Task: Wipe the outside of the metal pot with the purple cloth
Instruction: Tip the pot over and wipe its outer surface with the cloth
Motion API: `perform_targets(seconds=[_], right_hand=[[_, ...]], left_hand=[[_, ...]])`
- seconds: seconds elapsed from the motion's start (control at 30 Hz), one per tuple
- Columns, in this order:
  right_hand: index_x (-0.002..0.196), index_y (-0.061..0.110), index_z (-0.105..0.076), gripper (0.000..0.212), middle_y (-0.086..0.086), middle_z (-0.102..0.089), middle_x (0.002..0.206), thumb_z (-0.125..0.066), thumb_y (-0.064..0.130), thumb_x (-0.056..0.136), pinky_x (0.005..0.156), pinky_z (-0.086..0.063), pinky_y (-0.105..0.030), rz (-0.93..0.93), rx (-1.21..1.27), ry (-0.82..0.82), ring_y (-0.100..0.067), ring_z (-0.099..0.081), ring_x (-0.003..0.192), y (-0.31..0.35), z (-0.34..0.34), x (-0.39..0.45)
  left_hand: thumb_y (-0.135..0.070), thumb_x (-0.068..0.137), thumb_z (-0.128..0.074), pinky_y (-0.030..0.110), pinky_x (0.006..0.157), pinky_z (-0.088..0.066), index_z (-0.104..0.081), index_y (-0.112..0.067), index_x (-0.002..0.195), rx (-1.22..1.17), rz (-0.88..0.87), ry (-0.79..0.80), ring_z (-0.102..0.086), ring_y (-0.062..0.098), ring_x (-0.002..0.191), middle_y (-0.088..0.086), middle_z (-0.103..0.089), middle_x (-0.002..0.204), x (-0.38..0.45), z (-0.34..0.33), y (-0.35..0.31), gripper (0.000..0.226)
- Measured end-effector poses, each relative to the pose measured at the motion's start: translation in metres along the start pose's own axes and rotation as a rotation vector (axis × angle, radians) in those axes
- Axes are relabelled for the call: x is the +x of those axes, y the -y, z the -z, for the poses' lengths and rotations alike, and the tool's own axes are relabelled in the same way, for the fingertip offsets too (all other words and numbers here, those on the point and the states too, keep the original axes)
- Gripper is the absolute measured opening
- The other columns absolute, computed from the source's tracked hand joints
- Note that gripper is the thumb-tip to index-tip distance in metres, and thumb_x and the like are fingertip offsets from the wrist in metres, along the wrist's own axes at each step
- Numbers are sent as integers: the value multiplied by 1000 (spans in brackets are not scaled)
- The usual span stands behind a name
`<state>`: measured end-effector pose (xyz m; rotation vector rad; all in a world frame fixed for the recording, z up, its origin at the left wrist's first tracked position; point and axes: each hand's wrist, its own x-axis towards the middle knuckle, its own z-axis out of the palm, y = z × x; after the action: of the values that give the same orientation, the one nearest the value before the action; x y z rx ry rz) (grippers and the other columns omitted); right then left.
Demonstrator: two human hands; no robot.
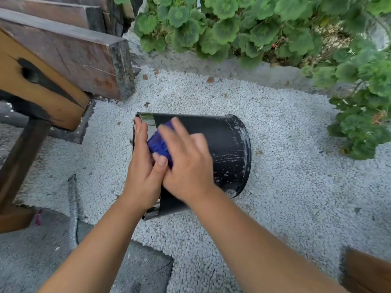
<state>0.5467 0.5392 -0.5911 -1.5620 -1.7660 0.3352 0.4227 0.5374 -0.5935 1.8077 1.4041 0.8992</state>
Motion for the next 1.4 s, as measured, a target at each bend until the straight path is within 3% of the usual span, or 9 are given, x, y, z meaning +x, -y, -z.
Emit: perform_targets(seconds=[0.07,0.17,0.4,0.6,0.7,0.8,0.93,1.2,1.4], right_hand=[[119,16,-66,33,-11,-58,137,-58,32,91,79,-40,-26,80,-23,-101,-19,-44,92,4,-4,-4],[114,16,-68,33,-10,-62,132,-56,37,93,75,-40,-26,74,-47,-140,-17,-43,92,-12,-6,-3],[132,28,-55,44,6,-50,146,-51,42,91,71,-49,-30,-397,-141,-14,-13,-35,93,-95,12,-9],[134,27,-53,42,6,-47,148,-53,37,92,71,-41,-27,-466,-100,-36,-14,-33,98,-121,17,-12],[135,26,-52,44,5,-46,149,-51,39,93,77,-36,-26,-470,-95,-50,-14,-33,99,-122,15,-12],[138,27,-46,48,9,-43,150,-47,42,92,80,-34,-25,-498,-95,-48,-13,-32,102,-122,15,-9],[141,24,-42,54,8,-44,148,-53,35,89,92,-42,-33,-503,-58,17,-24,-40,116,-118,23,0],[122,29,-54,41,4,-53,139,-58,36,82,76,-42,-29,-126,79,-80,-23,-49,103,-16,10,1],[120,10,-67,35,-15,-55,139,-59,32,94,106,-40,-46,51,-7,-128,-41,-50,124,-26,-6,-15]], left_hand=[[-77,91,-32,50,123,-15,2,-7,158,-61,27,5,-9,24,154,12,0,168,1,-1,-1,104],[-72,94,-36,35,123,-16,2,0,157,-104,-1,-14,-11,18,154,4,-4,168,3,-3,-1,103],[-61,96,-47,11,114,-19,-5,11,150,-232,69,-39,-10,-5,149,7,-1,164,6,-1,-2,99],[-68,88,-54,47,117,-33,1,-42,157,-168,113,80,-23,18,151,-6,-4,168,-32,2,9,92],[-62,90,-56,51,114,-34,9,-56,151,-151,113,59,-5,22,155,-18,10,166,-40,-7,7,89],[-53,94,-53,42,112,-30,10,-41,157,-43,53,24,17,11,152,-18,16,165,-22,-8,2,89],[-67,98,-28,41,125,-1,6,-5,158,123,-25,26,15,20,153,5,14,167,-16,-12,-3,93],[-72,96,-21,24,122,-2,4,0,157,17,-17,32,9,24,154,12,5,167,-9,-13,-6,98],[-73,95,-18,37,124,0,1,1,157,64,-60,16,9,23,154,14,3,167,-9,-15,-7,99]])
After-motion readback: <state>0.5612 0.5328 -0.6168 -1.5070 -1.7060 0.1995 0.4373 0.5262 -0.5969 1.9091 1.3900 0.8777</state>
